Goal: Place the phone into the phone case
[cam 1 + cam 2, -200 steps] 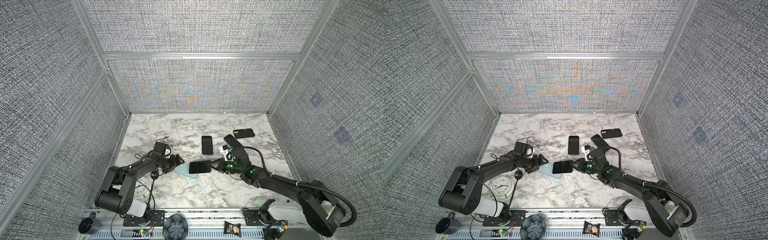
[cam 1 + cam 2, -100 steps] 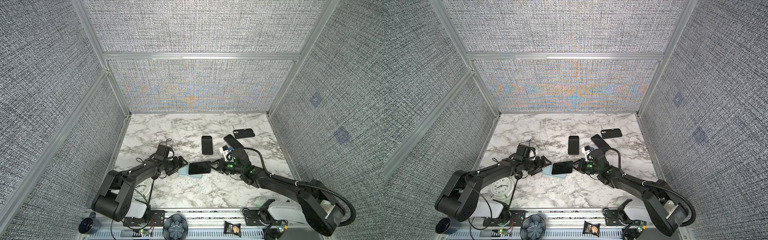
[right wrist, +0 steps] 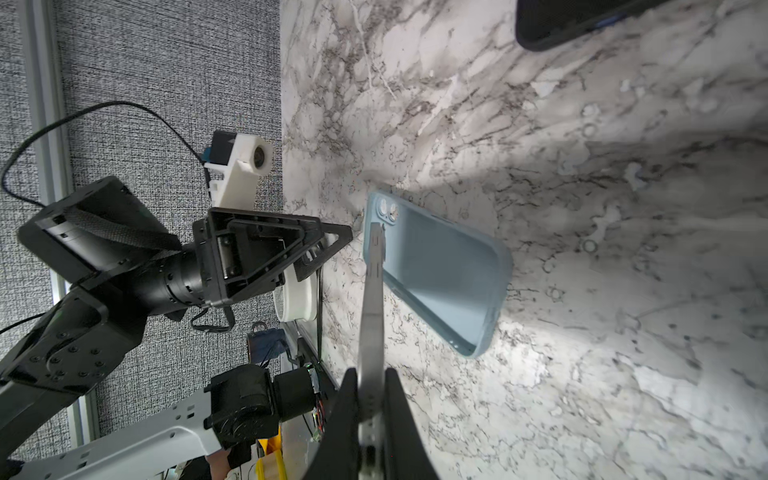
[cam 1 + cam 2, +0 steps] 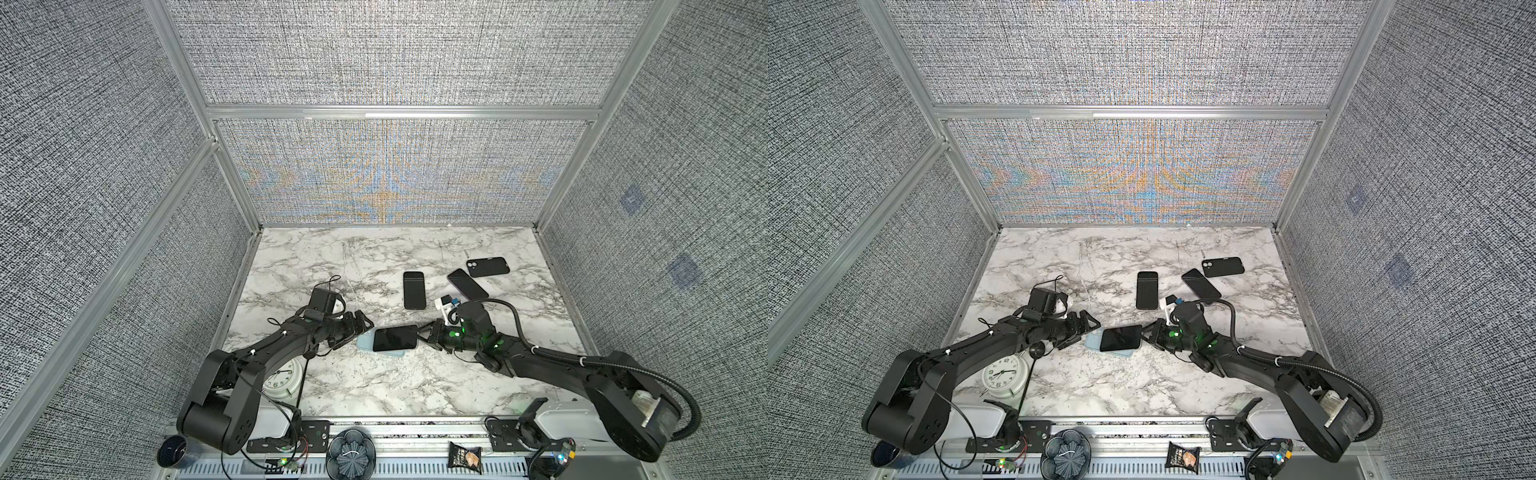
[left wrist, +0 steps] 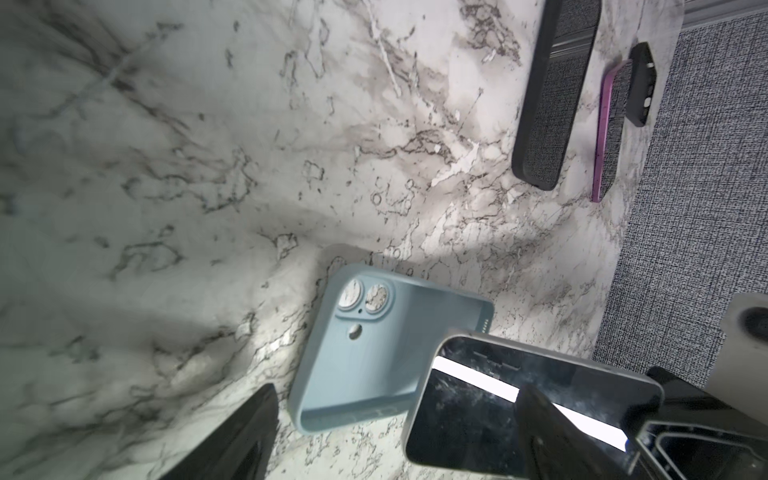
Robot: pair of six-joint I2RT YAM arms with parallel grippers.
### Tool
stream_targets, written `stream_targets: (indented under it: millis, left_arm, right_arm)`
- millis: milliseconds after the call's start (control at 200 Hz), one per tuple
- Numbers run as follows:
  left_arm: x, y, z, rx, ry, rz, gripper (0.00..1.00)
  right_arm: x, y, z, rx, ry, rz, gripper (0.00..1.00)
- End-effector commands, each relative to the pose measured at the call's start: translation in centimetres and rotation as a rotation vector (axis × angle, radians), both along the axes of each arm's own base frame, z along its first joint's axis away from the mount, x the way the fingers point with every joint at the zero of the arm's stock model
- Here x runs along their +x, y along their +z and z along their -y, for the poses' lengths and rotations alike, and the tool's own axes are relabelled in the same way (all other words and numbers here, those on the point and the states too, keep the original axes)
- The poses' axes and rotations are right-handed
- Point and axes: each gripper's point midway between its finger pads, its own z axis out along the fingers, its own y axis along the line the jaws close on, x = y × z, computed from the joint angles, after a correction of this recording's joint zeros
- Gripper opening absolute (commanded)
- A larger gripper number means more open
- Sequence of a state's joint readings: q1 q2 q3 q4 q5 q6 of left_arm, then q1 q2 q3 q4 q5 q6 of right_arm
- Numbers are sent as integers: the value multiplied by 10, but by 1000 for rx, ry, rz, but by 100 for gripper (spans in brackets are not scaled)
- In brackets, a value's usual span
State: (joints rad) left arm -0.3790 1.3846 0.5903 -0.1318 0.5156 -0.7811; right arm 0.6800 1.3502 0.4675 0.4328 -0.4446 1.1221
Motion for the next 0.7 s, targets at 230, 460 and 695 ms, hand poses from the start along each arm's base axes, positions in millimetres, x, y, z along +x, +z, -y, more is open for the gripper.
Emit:
stream_targets:
  millis: [230,460,695]
  left_arm:
    - [7,0,7,-21,-28,26,89]
    - [10,-6,8,-14,-35,13,89]
    - [8,-6,9,-26,-36,11,88]
  right_arm:
    - [19,10,-18,95,-23,10,2]
    - [19,-8,-13,70,-44,-33,2]
    - [17,-24,-7,9,-47,-64,3]
